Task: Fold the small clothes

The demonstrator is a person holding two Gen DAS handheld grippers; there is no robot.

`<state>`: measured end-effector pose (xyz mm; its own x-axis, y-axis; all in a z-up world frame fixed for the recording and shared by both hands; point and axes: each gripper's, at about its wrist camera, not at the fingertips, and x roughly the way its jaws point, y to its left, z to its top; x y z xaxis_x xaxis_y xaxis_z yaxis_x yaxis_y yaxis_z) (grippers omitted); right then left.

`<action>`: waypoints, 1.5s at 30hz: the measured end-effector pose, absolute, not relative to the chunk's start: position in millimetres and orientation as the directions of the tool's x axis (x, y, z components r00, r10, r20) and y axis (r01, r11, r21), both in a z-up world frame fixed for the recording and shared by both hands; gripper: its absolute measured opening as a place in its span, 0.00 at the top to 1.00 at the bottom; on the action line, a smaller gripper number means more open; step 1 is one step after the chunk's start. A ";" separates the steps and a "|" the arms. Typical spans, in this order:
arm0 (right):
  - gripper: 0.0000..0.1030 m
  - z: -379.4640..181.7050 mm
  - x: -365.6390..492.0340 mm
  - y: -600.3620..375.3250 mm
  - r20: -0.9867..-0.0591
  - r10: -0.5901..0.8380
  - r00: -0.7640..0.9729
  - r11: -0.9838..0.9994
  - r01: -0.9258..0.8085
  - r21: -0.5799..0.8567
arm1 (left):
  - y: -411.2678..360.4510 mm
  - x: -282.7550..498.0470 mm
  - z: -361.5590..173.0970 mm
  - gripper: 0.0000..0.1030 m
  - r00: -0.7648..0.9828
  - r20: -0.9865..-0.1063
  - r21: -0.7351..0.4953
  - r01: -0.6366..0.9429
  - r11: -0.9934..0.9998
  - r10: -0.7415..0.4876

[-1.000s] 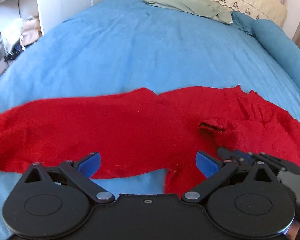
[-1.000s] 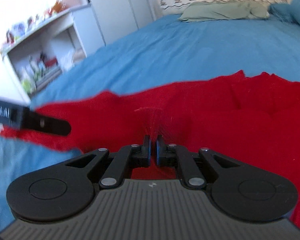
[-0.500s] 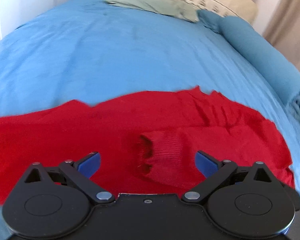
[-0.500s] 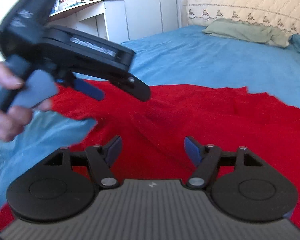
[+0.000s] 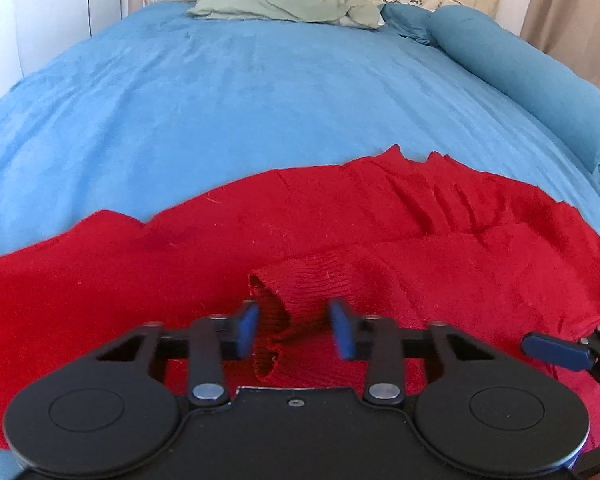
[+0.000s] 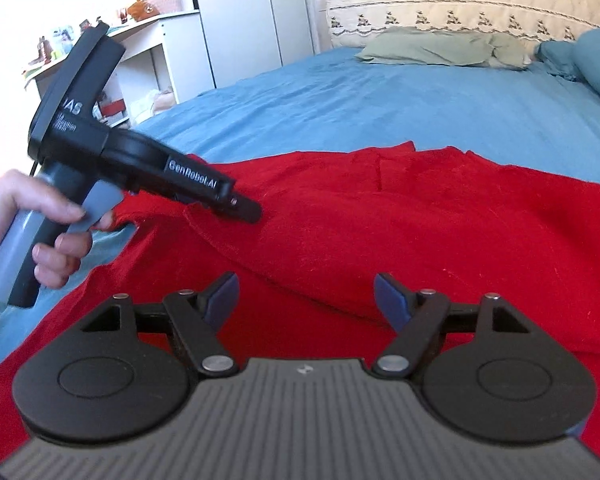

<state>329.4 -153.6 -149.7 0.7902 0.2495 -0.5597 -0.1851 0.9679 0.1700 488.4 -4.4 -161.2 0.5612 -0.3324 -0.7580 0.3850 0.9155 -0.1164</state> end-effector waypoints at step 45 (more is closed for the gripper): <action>0.32 -138.7 253.2 -310.1 -0.602 -0.210 0.771 0.977 0.148 -0.151 | -37.5 432.4 -129.2 0.03 0.693 -0.634 0.030 0.466 0.885 -0.343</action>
<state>253.2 -310.1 -138.7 0.7706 -0.2102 -0.6016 0.1484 0.9773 -0.1513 432.4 -37.5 -129.2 0.6928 -0.3434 -0.6341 0.4656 0.8845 0.0297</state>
